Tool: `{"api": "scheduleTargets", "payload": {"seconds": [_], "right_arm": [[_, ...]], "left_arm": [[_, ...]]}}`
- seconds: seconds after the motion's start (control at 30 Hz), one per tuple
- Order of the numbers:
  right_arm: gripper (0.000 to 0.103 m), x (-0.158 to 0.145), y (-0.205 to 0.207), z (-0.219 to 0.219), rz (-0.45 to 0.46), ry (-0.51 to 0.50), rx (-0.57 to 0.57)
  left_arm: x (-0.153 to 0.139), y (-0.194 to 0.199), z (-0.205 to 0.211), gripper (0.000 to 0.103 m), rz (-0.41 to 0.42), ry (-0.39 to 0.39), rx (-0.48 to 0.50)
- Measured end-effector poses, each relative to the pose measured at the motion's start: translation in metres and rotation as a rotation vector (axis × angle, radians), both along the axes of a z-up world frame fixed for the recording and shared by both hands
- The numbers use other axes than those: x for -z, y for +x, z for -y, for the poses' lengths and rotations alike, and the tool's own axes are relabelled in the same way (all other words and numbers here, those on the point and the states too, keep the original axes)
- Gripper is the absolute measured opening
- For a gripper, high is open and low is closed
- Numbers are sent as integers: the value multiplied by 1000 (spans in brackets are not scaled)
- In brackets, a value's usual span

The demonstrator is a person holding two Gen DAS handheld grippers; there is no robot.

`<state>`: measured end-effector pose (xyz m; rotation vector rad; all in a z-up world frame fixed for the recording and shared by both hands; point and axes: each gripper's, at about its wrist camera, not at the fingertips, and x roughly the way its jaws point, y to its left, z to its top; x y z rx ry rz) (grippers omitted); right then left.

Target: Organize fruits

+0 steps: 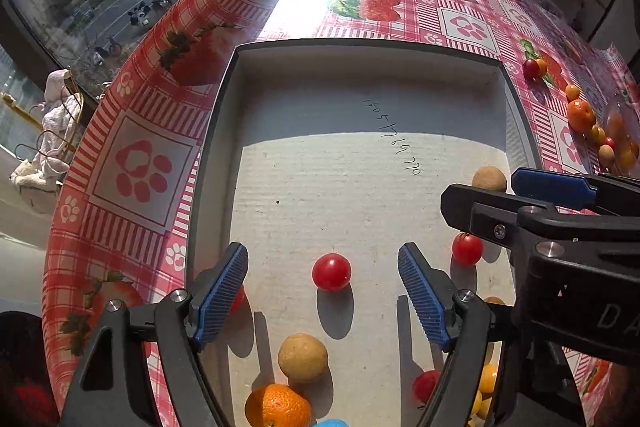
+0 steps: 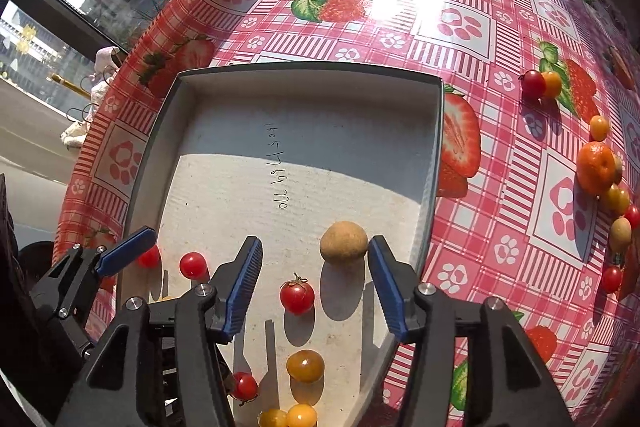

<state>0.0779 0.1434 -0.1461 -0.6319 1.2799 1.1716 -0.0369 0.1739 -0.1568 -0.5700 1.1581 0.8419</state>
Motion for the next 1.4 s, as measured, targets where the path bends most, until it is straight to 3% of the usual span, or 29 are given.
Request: {"api": "scheduleTargets", "payload": {"seconds": [0.1,0.17,0.23,0.37,0.53,0.6,1.4], "right_arm": [[82,-10,-2,3,7,10,-3],[82,-17,-3,8,8,17,-5],[84,-23,-3,12,14,21,-2],[92,-28,-2,22,36,-9,10],[94,-29,0,35,35,-43,24],[103,-27,2,40,62,-67,35],[103,-27,12,75,27,-94,81]], "left_arm": [[-1,-1,2,79,-2,-9,3],[-4,-2,5,79,-3,-8,7],[-6,-2,8,103,0,-9,8],[-13,-1,15,103,-19,10,25],[-11,2,21,103,-35,-42,36],[-13,1,24,103,-28,-48,41],[-23,4,56,103,-98,-46,102]]}}
